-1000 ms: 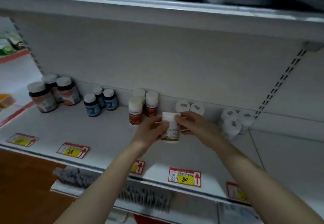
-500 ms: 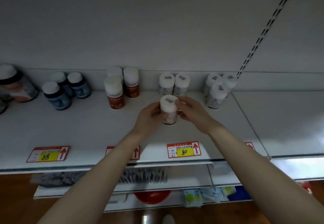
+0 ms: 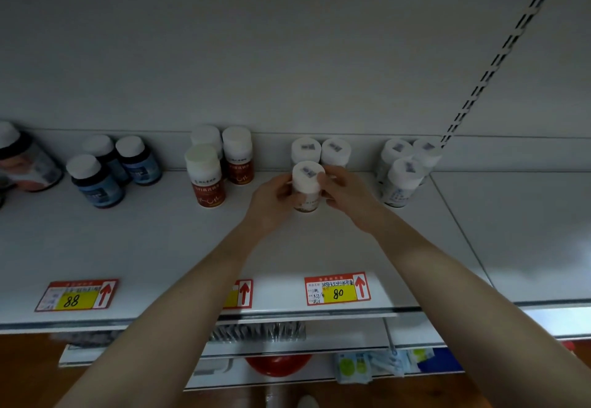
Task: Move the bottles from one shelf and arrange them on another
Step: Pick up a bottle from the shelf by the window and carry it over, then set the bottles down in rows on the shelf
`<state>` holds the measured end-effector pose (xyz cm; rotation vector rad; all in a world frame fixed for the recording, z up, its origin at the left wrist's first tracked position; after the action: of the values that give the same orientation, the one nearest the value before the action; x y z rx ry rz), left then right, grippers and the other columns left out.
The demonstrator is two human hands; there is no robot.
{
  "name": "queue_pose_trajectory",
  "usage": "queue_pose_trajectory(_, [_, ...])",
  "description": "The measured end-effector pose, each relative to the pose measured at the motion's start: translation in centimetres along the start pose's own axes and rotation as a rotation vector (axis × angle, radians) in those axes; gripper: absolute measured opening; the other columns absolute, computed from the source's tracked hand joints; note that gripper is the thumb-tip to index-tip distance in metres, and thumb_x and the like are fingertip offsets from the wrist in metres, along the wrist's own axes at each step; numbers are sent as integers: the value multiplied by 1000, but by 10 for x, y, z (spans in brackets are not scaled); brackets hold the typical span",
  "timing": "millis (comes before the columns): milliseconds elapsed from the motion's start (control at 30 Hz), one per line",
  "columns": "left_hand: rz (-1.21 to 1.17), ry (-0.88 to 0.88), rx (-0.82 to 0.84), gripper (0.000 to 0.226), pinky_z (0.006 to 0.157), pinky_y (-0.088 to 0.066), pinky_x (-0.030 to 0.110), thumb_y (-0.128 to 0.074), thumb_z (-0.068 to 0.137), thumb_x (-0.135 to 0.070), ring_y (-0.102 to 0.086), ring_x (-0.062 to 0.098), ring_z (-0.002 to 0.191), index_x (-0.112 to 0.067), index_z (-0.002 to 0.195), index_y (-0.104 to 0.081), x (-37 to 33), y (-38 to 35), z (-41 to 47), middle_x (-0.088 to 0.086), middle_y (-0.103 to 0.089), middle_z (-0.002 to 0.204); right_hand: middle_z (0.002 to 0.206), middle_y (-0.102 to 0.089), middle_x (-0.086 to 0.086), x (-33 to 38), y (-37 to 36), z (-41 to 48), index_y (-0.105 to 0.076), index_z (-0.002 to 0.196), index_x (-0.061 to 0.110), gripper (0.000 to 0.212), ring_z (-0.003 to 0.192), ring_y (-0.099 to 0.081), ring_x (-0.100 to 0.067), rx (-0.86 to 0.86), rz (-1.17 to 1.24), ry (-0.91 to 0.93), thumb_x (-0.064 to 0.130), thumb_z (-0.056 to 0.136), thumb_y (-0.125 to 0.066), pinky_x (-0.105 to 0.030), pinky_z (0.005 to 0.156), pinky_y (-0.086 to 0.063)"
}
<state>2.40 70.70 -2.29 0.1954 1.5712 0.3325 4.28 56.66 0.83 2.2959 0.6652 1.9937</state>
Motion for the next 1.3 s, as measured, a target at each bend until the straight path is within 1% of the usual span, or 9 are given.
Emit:
queue_pose_trajectory(233, [12,17,6,44,94,-42,24,-62,81,-3,-57,25,114,-4,123,-52,-1,-2,6,14,-59,125,122,-59,-18,1,1,8,-53,121,11,29,115,-54,-37,-3,-17,-5,22,96,-44,-52,98,-43])
queue_pose_trajectory(400, [-19,24,28,45,93,-43,25,-63,79,-1,-57,19,109,-4,123,-52,-1,0,8,15,-59,125,120,-58,-23,3,1,10,-55,117,10,27,114,-54,-40,-1,-41,9,22,96,-43,-53,96,-44])
queue_pose_trajectory(567, [38,23,34,44,85,-45,14,-61,81,-3,-57,18,111,-4,124,-51,-2,-1,7,13,-59,125,121,-59,-20,3,1,9,-56,116,8,27,114,-55,-37,-2,-25,0,22,96,-43,-50,97,-44])
queue_pose_trajectory(800, [144,110,-12,45,108,-37,33,-56,88,-14,-50,24,122,-1,130,-44,2,6,-3,13,-52,132,122,-58,-26,3,9,-2,-60,98,16,18,117,-49,-44,-83,56,-18,26,95,-46,-54,99,-41])
queue_pose_trajectory(933, [189,41,-279,23,94,-46,41,-43,94,-15,-60,26,96,-4,106,-59,-3,17,-22,12,-63,97,113,-58,-33,-1,16,-17,-56,104,-10,37,110,-53,-46,-139,52,6,25,94,-46,-58,97,-40])
queue_pose_trajectory(1067, [65,-34,-399,26,82,-51,52,-41,93,-20,-64,33,85,-30,71,-50,-16,12,-42,6,-63,81,85,-57,-17,-10,25,-35,-55,84,-3,33,85,-56,-28,-158,22,39,27,93,-47,-40,78,-45])
queue_pose_trajectory(1167, [23,-91,-342,24,80,-50,39,-42,92,-24,-64,28,84,-27,72,-55,-46,-10,-53,4,-64,82,102,-60,-34,-11,44,-49,-55,94,-14,38,101,-56,-46,-206,24,42,23,92,-47,-54,90,-47])
queue_pose_trajectory(1233, [58,-152,-273,23,74,-47,23,-44,94,-20,-60,21,82,-13,83,-62,-69,-31,-55,3,-62,84,103,-62,-32,-7,62,-57,-57,94,-14,36,104,-56,-46,-238,11,54,22,92,-48,-48,88,-49])
queue_pose_trajectory(1300, [74,-200,-232,20,68,-41,19,-44,94,-18,-55,16,81,-12,90,-62,-93,-54,-58,3,-59,85,96,-66,-27,-4,85,-66,-61,87,-8,33,101,-59,-44,-250,-28,69,22,92,-48,-35,78,-45])
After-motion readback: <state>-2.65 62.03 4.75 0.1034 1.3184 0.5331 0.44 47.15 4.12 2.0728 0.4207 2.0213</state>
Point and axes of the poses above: each hand's wrist, its own z-axis towards the middle knuckle, its own y-axis out of the back of the hand, x = y × z, the point moved 3 cm from there along z, towards the middle knuckle
